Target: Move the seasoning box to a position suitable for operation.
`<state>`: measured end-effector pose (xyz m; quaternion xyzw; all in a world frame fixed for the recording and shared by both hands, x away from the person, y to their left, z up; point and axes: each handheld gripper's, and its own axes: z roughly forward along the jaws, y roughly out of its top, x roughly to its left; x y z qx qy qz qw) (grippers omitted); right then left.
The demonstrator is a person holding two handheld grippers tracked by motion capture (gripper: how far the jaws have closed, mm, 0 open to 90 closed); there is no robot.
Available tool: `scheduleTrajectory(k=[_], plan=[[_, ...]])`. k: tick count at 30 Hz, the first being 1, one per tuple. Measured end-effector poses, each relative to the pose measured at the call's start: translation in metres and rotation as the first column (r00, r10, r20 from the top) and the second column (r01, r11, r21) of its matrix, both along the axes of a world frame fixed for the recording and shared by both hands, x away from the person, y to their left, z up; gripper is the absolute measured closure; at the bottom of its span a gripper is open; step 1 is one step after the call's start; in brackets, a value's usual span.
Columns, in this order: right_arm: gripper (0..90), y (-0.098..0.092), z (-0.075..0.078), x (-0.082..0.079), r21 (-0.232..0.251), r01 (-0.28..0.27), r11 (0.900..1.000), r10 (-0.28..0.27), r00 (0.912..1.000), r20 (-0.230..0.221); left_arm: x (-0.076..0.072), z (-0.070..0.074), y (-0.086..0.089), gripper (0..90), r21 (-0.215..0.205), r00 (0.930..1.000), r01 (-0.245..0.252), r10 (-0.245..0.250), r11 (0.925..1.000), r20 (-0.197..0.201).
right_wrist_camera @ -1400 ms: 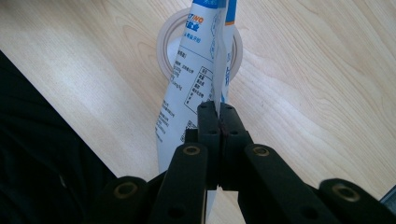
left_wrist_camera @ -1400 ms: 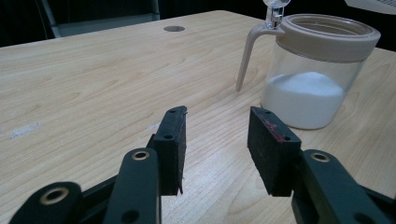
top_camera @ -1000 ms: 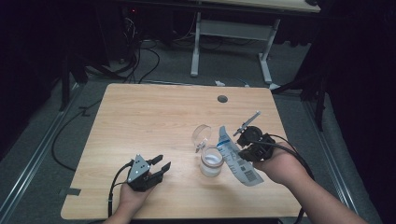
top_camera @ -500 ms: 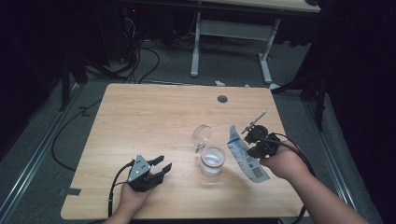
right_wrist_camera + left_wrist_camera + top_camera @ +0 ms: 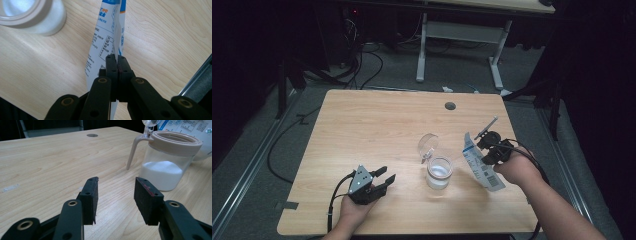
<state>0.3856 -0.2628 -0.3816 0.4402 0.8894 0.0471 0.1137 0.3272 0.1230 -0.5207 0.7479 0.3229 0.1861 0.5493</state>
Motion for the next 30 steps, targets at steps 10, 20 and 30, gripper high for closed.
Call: scheduleTrajectory(k=[10,20,30], plan=[[89.9,-0.003,-0.002,0.009,-0.012,0.011,1.000,-0.010,0.9999,0.006,0.000,0.000,0.001,54.2,-0.004,1.0000,-0.003,0.003,1.0000,-0.002],[89.9,-0.007,-0.003,0.012,-0.011,0.033,0.999,-0.033,0.9985,0.043,0.000,0.000,0.002,53.9,-0.006,1.0000,-0.003,0.003,1.0000,-0.008],[89.9,-0.016,-0.010,0.007,0.052,0.065,0.997,-0.069,0.9941,0.084,0.002,0.000,0.004,53.4,0.002,0.9995,-0.025,0.025,0.9997,-0.017]])
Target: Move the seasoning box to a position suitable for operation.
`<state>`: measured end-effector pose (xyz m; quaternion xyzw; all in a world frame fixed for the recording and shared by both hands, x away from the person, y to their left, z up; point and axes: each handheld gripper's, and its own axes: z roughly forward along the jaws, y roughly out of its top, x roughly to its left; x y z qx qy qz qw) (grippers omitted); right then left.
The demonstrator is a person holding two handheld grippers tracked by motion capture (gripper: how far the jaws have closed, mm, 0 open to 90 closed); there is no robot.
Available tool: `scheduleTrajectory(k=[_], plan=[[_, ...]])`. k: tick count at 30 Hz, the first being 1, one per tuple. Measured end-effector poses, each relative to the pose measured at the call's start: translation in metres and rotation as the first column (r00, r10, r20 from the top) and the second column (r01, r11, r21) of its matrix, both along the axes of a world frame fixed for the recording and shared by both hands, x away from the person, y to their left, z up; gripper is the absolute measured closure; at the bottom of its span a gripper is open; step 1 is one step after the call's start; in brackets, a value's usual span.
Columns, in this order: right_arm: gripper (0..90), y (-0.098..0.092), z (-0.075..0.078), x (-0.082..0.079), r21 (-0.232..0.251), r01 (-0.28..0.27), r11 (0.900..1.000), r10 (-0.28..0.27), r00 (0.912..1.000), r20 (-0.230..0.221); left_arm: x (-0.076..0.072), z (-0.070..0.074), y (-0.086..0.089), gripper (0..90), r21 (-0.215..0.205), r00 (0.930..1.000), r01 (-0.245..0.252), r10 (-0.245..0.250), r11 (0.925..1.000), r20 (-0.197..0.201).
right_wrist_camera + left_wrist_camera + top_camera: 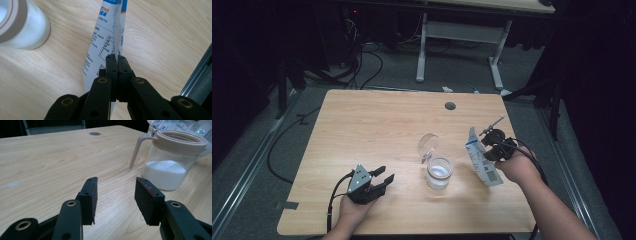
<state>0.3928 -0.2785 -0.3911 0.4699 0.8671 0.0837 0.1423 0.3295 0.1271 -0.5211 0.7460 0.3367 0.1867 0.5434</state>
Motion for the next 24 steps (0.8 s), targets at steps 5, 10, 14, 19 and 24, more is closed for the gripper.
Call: scheduleTrajectory(k=[5,10,14,19,24], plan=[[90.0,-0.004,-0.001,-0.007,0.033,-0.002,0.999,0.000,0.9985,0.054,0.004,-0.001,0.005,53.4,-0.007,0.9995,-0.023,0.023,0.9997,-0.019],[89.9,-0.007,-0.003,-0.017,0.058,0.003,0.998,-0.010,0.9927,0.120,0.005,-0.001,0.008,53.2,0.006,0.9990,-0.042,0.042,0.9991,-0.013],[89.9,-0.012,-0.002,-0.024,0.109,0.020,0.994,-0.040,0.9807,0.191,0.006,-0.002,0.010,53.1,0.003,0.9985,-0.052,0.052,0.9986,-0.019],[89.9,-0.017,0.002,-0.032,0.183,0.025,0.983,-0.078,0.9556,0.284,0.007,-0.002,0.012,52.6,-0.015,0.9981,-0.052,0.052,0.9985,-0.032],[90.0,-0.021,-0.005,-0.037,0.222,0.038,0.974,-0.109,0.9430,0.315,0.007,-0.002,0.014,52.4,-0.022,0.9980,-0.051,0.051,0.9984,-0.038]])
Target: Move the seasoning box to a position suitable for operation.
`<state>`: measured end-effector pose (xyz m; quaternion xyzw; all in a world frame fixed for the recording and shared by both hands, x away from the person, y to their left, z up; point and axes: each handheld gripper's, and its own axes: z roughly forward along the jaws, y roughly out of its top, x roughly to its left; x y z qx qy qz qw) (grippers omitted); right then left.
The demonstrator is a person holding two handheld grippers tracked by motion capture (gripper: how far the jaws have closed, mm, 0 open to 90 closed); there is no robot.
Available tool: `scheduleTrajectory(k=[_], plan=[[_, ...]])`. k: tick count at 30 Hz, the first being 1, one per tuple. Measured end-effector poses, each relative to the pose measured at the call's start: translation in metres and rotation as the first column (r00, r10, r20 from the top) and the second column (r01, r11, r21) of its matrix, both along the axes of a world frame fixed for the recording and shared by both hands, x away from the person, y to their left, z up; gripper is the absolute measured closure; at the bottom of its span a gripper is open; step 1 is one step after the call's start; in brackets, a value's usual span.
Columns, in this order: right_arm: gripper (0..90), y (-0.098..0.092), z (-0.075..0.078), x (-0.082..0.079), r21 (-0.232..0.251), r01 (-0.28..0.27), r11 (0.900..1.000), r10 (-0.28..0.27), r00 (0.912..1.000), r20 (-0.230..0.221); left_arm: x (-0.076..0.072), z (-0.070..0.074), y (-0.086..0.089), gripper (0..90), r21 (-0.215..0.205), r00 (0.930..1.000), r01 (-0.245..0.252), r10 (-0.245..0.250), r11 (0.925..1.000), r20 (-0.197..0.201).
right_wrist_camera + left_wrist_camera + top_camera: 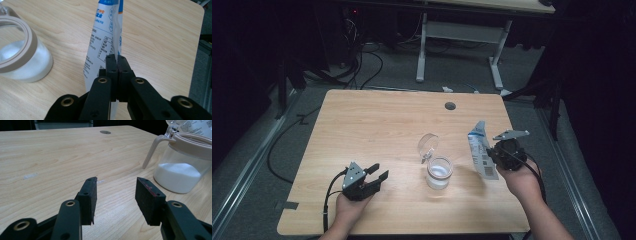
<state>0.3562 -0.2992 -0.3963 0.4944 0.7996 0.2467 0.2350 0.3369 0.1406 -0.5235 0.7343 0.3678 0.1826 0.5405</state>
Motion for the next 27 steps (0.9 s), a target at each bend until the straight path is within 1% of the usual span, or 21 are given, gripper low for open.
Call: scheduleTrajectory(k=[3,4,6,7,10,12,14,16,17,19,23,27], plan=[[90.0,-0.004,-0.007,-0.004,0.019,0.005,1.000,-0.005,0.9995,0.032,-0.001,0.000,0.000,52.3,0.004,1.0000,-0.003,0.003,1.0000,0.003],[89.9,-0.006,-0.009,-0.005,0.033,0.006,0.999,-0.008,0.9990,0.045,-0.001,0.001,0.001,52.4,0.001,1.0000,-0.004,0.004,1.0000,0.003],[90.0,-0.011,-0.013,-0.007,0.079,0.015,0.997,-0.020,0.9981,0.058,-0.001,0.001,0.002,52.2,-0.016,1.0000,-0.003,0.003,0.9999,-0.008],[90.0,-0.013,-0.015,-0.007,0.090,0.017,0.996,-0.022,0.9979,0.061,-0.001,0.002,0.002,52.2,-0.027,0.9999,-0.002,0.002,0.9996,-0.011],[90.0,-0.018,-0.020,-0.012,0.124,0.018,0.992,-0.031,0.9949,0.097,-0.002,0.002,0.001,52.1,-0.020,1.0000,-0.001,0.001,0.9998,-0.003],[90.0,-0.023,-0.022,-0.015,0.154,0.022,0.988,-0.042,0.9909,0.128,-0.002,0.002,0.001,52.0,-0.012,1.0000,-0.006,0.006,0.9999,-0.001],[90.0,-0.025,-0.025,-0.017,0.173,0.023,0.985,-0.048,0.9885,0.143,-0.003,0.002,0.001,52.0,-0.006,0.9999,-0.012,0.012,0.9999,0.005],[90.0,-0.028,-0.029,-0.020,0.192,0.016,0.981,-0.050,0.9844,0.169,-0.003,0.003,0.002,52.0,-0.004,0.9998,-0.018,0.018,0.9998,0.011],[90.0,-0.029,-0.031,-0.021,0.199,0.017,0.980,-0.052,0.9833,0.174,-0.003,0.003,0.002,52.0,-0.005,0.9998,-0.020,0.020,0.9998,0.009],[90.0,-0.030,-0.035,-0.024,0.197,0.006,0.980,-0.046,0.9794,0.197,-0.003,0.003,0.003,52.0,-0.005,0.9996,-0.025,0.025,0.9997,0.011],[90.0,-0.033,-0.046,-0.027,0.240,0.002,0.971,-0.057,0.9735,0.222,-0.004,0.004,0.005,52.0,-0.008,0.9993,-0.035,0.035,0.9994,0.013],[90.0,-0.036,-0.054,-0.029,0.274,-0.013,0.962,-0.060,0.9650,0.255,-0.004,0.005,0.006,51.8,-0.005,0.9989,-0.045,0.045,0.9990,0.014]])
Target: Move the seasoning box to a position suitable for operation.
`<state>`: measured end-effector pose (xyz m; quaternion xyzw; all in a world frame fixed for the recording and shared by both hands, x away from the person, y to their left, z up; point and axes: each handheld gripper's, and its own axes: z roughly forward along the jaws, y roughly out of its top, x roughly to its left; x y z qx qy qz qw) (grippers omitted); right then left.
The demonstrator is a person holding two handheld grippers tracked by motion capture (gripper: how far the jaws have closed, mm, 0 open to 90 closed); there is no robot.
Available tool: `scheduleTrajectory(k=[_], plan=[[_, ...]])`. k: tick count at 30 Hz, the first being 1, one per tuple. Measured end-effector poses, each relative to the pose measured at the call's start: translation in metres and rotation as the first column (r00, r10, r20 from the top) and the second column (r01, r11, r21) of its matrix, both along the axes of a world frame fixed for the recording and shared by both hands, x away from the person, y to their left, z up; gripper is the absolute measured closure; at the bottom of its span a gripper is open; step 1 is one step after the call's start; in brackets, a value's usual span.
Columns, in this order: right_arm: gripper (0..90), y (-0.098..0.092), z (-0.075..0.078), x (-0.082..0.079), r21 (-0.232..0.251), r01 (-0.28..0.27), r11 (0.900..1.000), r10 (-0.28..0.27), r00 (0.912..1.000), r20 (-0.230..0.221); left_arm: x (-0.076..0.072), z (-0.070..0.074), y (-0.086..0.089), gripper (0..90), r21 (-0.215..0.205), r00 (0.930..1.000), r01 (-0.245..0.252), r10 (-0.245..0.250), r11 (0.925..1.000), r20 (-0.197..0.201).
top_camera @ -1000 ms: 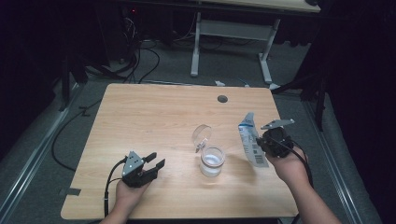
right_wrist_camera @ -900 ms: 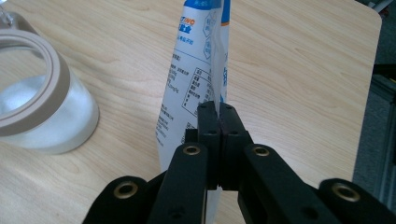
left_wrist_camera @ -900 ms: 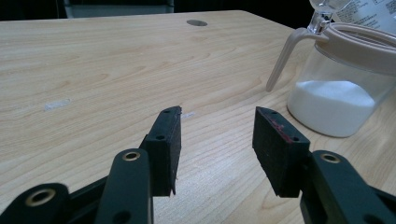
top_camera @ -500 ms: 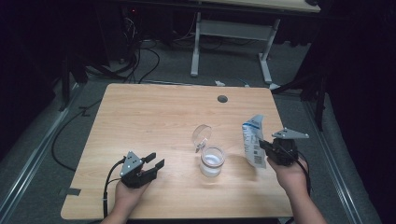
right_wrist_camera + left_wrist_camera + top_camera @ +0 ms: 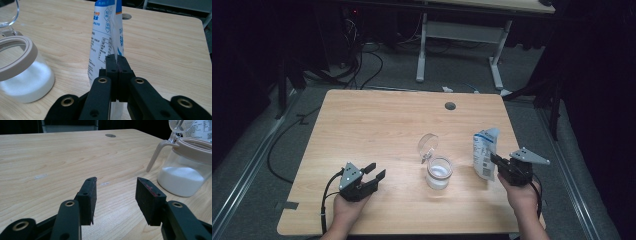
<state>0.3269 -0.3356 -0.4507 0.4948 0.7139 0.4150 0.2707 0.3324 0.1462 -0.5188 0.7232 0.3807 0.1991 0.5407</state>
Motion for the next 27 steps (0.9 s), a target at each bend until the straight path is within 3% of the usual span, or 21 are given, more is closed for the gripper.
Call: scheduleTrajectory(k=[8,18,27], plan=[[90.0,-0.009,-0.011,-0.003,0.060,0.012,0.998,-0.017,0.9962,0.086,-0.001,0.000,0.000,51.6,0.032,0.9998,-0.020,0.019,0.9993,0.010],[89.9,-0.015,-0.027,-0.003,0.103,0.017,0.994,-0.031,0.9907,0.133,-0.007,-0.001,0.000,51.4,0.045,0.9996,-0.021,0.020,0.9987,0.020],[89.6,-0.014,-0.037,-0.012,0.068,0.010,0.998,-0.021,0.9867,0.161,-0.010,0.001,0.000,50.8,0.052,0.9994,-0.016,0.014,0.9985,0.031]])
